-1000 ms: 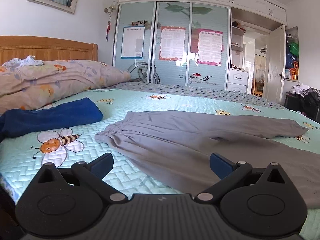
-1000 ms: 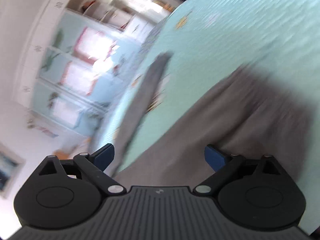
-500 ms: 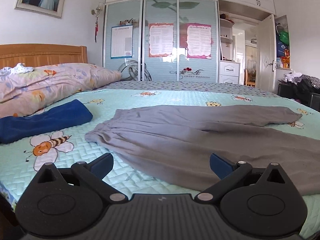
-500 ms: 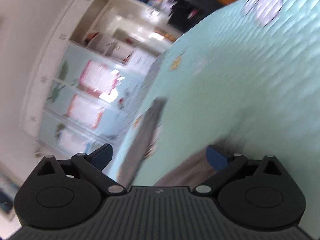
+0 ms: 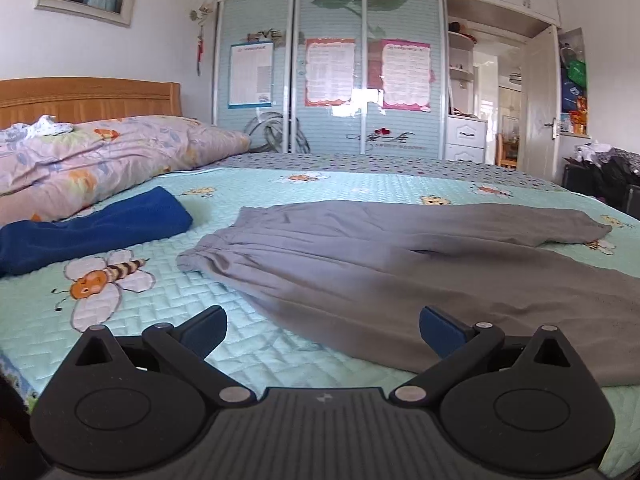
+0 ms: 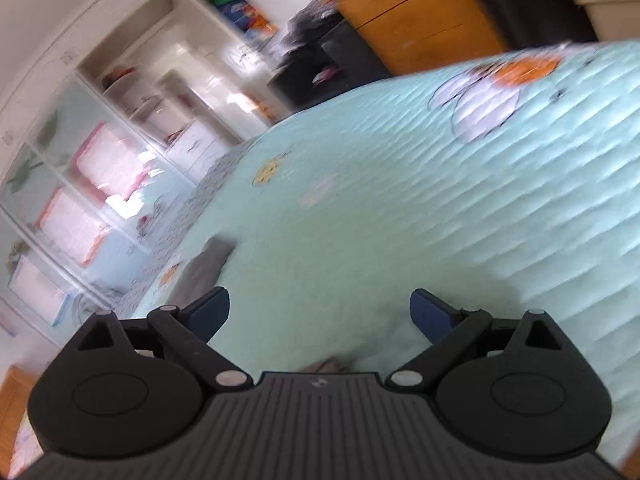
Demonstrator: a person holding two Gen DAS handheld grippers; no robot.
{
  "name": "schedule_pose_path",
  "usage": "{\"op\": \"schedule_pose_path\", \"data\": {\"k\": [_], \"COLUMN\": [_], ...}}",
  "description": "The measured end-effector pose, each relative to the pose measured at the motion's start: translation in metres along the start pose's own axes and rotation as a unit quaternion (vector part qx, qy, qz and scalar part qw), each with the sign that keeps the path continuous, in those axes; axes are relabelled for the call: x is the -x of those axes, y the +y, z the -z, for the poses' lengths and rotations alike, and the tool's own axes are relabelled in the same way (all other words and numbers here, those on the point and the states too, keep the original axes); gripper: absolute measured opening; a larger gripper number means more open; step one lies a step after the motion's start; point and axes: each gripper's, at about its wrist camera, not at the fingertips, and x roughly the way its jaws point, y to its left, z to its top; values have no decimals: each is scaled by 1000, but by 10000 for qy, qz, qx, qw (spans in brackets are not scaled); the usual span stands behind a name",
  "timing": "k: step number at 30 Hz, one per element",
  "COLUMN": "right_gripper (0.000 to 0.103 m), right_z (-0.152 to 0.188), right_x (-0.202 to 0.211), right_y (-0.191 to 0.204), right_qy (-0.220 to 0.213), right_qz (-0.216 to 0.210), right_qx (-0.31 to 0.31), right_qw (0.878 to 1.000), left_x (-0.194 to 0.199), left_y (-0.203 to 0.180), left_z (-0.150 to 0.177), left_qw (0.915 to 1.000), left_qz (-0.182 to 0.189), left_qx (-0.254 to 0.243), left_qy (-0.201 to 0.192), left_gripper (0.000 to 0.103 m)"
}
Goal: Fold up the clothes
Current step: 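Move both open grippers over the grey sweatpants waistband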
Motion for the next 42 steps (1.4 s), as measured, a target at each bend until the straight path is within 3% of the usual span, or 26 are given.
{"op": "schedule_pose_path", "data": {"k": [3,6,9,10,12,13,16,20,21,23,24,31,39,42], "right_gripper": [98,98,96,88,91,96,98,98,98,95,87,98,98,98], "right_z": [18,40,32,26,17,15,22,44,47,47,45,48,64,76], "right_x": [17,6,-18,-23,-24,-16,3,2,-8,-32,-40,-5,15,27], "right_y": [23,40,13,0,-18,-13,11,30,26,12,6,48,38,40], "right_qy": [322,827,619,505,254,90,-70,292,391,607,652,280,852,1099], "right_qz": [-941,-1322,-825,-641,-309,-215,-587,-981,-906,-273,-10,-716,-1138,-1192], "right_qx": [315,754,175,-157,-664,-656,-161,169,134,-113,-303,265,-596,-664], "right_qw": [9945,9849,9945,9965,9970,9976,9981,9946,9950,9977,9974,9967,9881,9845], "left_x": [-7,-6,2,5,8,8,2,2,4,7,8,2,10,8], "left_y": [1,-4,-10,-10,-10,-9,-7,-11,-13,-13,-12,5,12,26], "left_z": [0,-1,-2,-1,0,1,0,-1,-1,0,0,-2,-6,-9], "left_qw": [9998,9999,9997,9996,9994,9994,9999,9997,9995,9991,9991,9998,9991,9963], "left_qz": [-18,88,159,142,80,49,41,168,205,215,183,31,133,156], "left_qx": [155,73,-171,-235,-307,-306,-136,-178,-223,-319,-332,212,393,834], "left_qy": [99,105,-55,-106,-160,-165,-63,-70,-97,-154,-178,-20,-55,126], "left_gripper": [102,102,102,102,102,102,102,102,102,102,102,102,102,102]}}
